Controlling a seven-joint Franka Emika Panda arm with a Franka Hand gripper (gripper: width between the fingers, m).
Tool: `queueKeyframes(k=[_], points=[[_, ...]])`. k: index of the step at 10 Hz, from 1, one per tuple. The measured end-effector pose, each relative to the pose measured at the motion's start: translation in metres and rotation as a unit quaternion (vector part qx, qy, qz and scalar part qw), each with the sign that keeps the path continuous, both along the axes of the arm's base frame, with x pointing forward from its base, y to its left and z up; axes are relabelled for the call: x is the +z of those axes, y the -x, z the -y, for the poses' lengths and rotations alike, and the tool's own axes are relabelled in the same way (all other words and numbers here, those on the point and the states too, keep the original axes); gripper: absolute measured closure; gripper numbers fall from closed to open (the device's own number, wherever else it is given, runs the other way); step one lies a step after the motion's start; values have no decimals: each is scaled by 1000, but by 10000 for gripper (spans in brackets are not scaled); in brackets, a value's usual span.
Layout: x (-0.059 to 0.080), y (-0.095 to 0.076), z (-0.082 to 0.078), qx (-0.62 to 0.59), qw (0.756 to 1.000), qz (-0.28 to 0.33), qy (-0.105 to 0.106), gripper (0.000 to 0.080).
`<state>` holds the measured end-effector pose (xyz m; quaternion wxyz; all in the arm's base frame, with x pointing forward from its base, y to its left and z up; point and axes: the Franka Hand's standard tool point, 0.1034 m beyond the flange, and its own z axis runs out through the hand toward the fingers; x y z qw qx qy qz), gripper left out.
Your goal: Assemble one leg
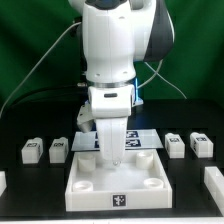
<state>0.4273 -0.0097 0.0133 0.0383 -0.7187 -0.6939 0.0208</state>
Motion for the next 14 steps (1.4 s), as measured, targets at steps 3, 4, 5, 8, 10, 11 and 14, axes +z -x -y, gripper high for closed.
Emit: queueKeyframes(k=[3, 4, 5, 8, 10, 11, 14], points=[[0, 0, 0, 0, 1000, 0, 0, 713], [0, -1, 1, -1, 1000, 1, 0, 713], [0, -1, 1, -1, 1000, 1, 0, 738], [0, -1, 1, -1, 1000, 1, 0, 738], [0, -1, 1, -1, 1000, 1, 0, 738], [0, -1, 1, -1, 1000, 1, 0, 738], [2, -20, -21, 14, 1000, 17, -4, 738]])
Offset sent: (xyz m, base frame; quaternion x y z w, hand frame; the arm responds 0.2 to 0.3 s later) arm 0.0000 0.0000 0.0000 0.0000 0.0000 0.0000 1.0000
